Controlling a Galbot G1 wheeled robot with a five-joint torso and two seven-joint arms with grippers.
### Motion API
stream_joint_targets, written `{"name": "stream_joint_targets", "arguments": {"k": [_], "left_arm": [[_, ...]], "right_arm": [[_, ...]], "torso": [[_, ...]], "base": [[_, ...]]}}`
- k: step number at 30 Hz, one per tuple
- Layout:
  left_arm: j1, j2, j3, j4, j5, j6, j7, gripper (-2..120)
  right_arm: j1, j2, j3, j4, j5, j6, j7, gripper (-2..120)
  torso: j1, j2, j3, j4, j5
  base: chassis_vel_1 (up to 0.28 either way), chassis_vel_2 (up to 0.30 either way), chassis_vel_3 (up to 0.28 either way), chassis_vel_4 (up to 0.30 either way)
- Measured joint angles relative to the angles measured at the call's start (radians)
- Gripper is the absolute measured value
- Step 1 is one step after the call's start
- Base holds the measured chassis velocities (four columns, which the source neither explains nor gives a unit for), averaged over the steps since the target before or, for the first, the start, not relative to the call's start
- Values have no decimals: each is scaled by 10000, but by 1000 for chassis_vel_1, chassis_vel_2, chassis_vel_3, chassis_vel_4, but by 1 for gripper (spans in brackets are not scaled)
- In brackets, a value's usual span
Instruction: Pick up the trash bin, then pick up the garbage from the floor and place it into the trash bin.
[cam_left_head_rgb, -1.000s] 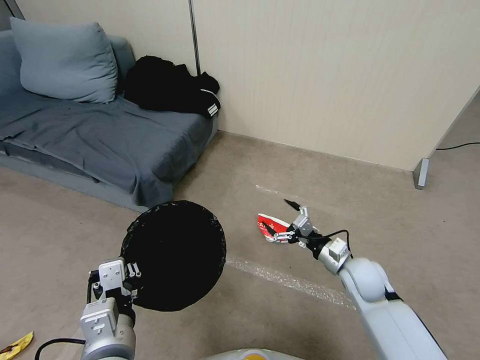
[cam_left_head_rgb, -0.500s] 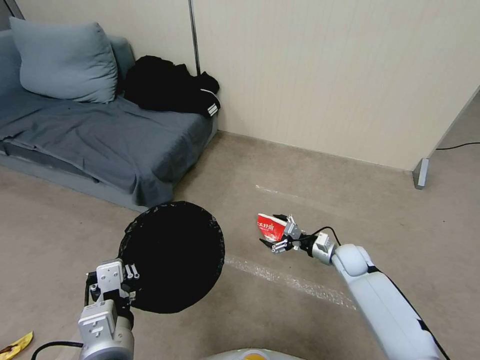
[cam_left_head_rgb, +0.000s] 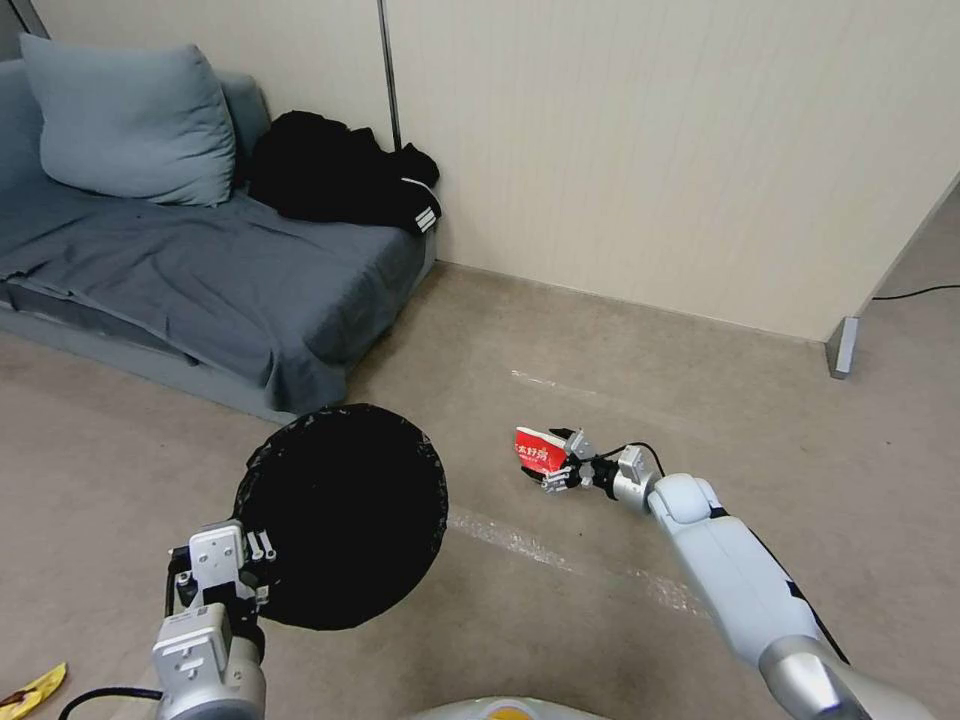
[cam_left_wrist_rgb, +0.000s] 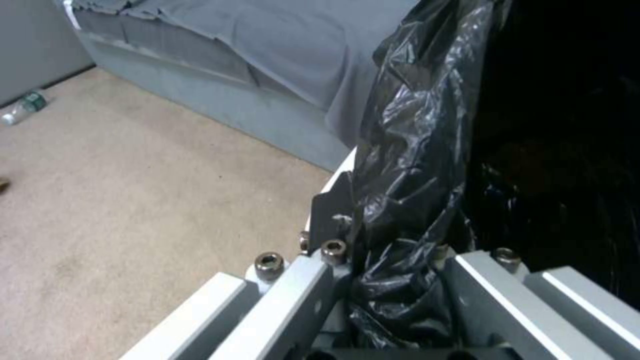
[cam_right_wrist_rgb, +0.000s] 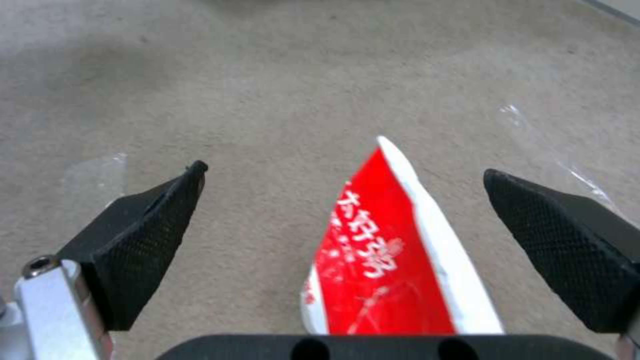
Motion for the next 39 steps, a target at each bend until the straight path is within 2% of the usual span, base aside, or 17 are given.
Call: {"name": "stream_joint_targets", "arguments": {"k": [12, 19, 23, 24, 27, 28, 32, 33, 35, 36, 39], "left_arm": [[54, -21, 86, -56, 69, -26, -41, 1], [94, -35, 110, -101, 111, -33, -50, 1], [129, -49, 166, -102, 167, -34, -35, 1], [129, -49, 166, -102, 167, -34, -35, 1], [141, -52, 196, -101, 191, -34, -22, 1], [141, -52, 196, -101, 191, -34, -22, 1], [177, -53, 209, -102, 210, -34, -21, 1], [177, -53, 209, -102, 210, -34, -21, 1], [189, -52, 226, -102, 213, -35, -21, 1], [189, -52, 226, -102, 213, -35, -21, 1], [198, -47, 234, -102, 216, -35, -21, 1]], "right_arm": [[76, 65, 209, -642, -161, -405, 302, 98], [-58, 133, 456, -1037, -356, -432, 312, 86], [-126, 146, 638, -1196, -521, -432, 347, 68], [-126, 146, 638, -1196, -521, -432, 347, 68], [-173, 145, 711, -1220, -549, -432, 382, 55], [-173, 145, 711, -1220, -549, -432, 382, 55], [-236, 110, 765, -1164, -546, -411, 432, 35], [-236, 110, 765, -1164, -546, -411, 432, 35], [-220, 86, 775, -1141, -531, -407, 455, 25], [-220, 86, 775, -1141, -531, -407, 455, 25], [-179, 71, 793, -1116, -503, -381, 513, 10]], "torso": [[-1, 0, 0, 0, 1], [-1, 0, -1, 0, 1], [-1, 0, -1, 0, 0], [-1, 0, -1, 0, 0], [-1, 0, -1, 0, 0], [-1, 0, -1, 0, 0], [-1, 0, -1, 0, 1], [-1, 0, -1, 0, 1], [-1, 0, -1, 0, 2], [-1, 0, -1, 0, 2], [-1, 0, -1, 1, 1]], "base": [[0, 0, 0, 0], [0, 0, 0, 0], [0, 0, 0, 0], [0, 0, 0, 0], [0, 0, 0, 0], [0, 0, 0, 0], [0, 0, 0, 0], [0, 0, 0, 0], [0, 0, 0, 0], [0, 0, 0, 0], [0, 0, 0, 0]]}}
